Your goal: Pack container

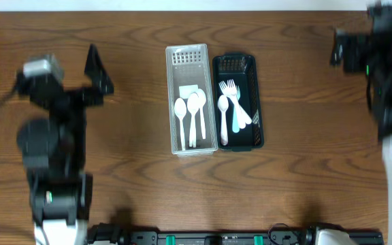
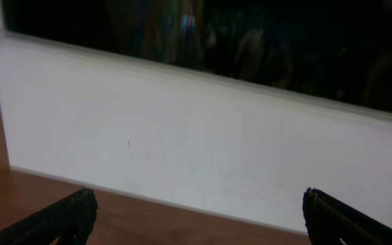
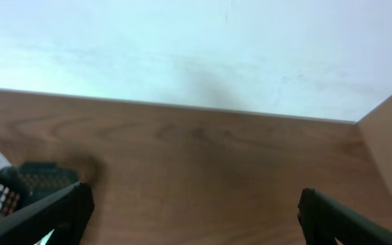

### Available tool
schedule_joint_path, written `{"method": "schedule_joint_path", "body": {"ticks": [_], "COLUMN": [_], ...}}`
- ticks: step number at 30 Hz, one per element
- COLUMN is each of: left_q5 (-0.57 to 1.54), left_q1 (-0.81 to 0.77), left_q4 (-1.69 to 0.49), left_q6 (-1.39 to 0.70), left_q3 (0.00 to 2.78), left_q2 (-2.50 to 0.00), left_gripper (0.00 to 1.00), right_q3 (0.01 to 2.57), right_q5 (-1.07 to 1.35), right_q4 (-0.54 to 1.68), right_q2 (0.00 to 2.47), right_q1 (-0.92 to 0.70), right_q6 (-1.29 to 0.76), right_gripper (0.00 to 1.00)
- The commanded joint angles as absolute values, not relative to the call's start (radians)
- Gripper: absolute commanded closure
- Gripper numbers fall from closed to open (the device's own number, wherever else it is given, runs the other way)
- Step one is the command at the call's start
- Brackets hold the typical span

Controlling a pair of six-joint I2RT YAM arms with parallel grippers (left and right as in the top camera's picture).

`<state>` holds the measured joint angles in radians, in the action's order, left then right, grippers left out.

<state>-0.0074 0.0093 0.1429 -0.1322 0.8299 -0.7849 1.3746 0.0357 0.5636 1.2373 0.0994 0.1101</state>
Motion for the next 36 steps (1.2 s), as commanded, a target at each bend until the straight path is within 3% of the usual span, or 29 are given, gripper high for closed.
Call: {"method": "schedule_joint_path", "body": {"ticks": [1,5,14,24,36], "left_q5": [-0.02,-0.02,-0.02,-0.02,-0.02], "left_q1": [0.01,0.009,-0.023,-0.025,-0.025], "left_q4": [0.13,-0.051,-0.08,-0.238,-0.691], "left_q6": [-0.071,-0.071,-0.072,-0.072,-0.072], "left_q3": [0.723,0.655,0.61,0.61,0.61], "left_q2": [-0.623,-0.471,-0.346,-0.345,-0.345], "left_gripper": [0.02,0.02,0.02,0.02,0.02], "right_q3": [1.173,0.962,0.722,0.722,0.722], "right_q5": [0.053,0.052,0.051,0.05,0.05], "right_q4": [0.557,0.599,0.646,0.723,0.999], "right_q2": [1.039,0.799,0.435,0.418,0.418], "right_q1": [0.062,0.044,0.044,0.044,0.044], "right_q6": [0.128,0.129,0.128,0.129,0.129], "right_gripper": [0.01,0.01,0.01,0.01,0.01]}}
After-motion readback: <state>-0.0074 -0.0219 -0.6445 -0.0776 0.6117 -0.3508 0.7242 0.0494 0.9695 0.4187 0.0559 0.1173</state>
